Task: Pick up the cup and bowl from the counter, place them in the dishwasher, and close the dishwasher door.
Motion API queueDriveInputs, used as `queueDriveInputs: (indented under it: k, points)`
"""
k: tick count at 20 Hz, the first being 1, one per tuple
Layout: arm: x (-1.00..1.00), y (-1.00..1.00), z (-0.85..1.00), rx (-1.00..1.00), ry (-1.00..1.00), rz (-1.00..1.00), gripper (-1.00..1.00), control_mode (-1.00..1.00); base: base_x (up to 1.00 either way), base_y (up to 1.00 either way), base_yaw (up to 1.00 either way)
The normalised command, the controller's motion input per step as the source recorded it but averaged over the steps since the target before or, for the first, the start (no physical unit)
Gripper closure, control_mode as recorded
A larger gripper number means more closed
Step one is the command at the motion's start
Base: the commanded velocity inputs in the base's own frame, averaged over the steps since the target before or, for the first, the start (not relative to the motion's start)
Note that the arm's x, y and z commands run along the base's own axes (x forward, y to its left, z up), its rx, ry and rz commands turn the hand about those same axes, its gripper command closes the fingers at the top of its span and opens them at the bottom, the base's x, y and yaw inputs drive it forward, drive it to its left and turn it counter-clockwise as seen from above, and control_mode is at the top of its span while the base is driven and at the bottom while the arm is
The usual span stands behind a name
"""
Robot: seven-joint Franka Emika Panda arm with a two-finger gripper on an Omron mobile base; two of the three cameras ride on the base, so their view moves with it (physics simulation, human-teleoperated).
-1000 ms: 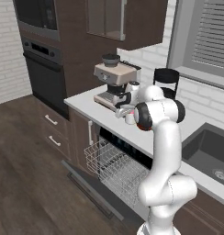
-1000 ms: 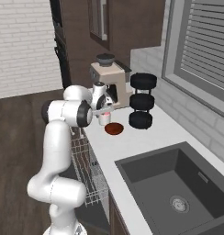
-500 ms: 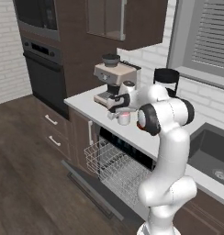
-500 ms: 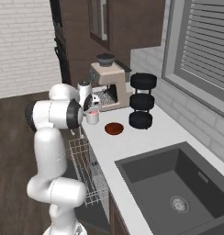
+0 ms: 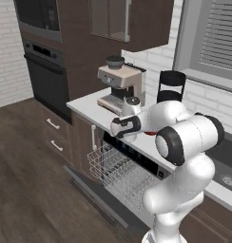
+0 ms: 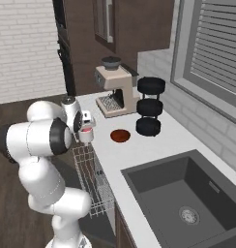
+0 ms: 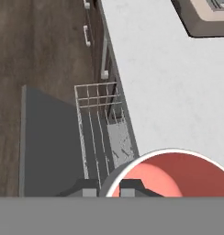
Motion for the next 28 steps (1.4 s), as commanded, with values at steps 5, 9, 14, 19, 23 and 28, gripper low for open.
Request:
queueDriveInputs:
  k: [5,9,14,19,23,28]
  points:
    - [-0.40,0.03,-0.03,0.00,0.00,-0.28,1.00,-1.00,0.00,0.00,0.00]
    - [-0.05,0.25,-0.33,0.10,0.00,-0.20,1.00,-1.00,0.00,0.00,0.00]
    - [0.01,0.22,-0.71,0.25,0.00,-0.18,1.00,-1.00,0.00,0.00,0.00]
    - [0.09,0.28,-0.39,0.03,-0.05,-0.21,1.00,-1.00,0.00,0.00,0.00]
    - [0.23,0.37,-0.42,-0.01,-0.04,-0.33,1.00,-1.00,0.00,0.00,0.00]
    - [0.17,0.50,-0.38,0.00,-0.08,-0.39,1.00,-1.00,0.00,0.00,0.00]
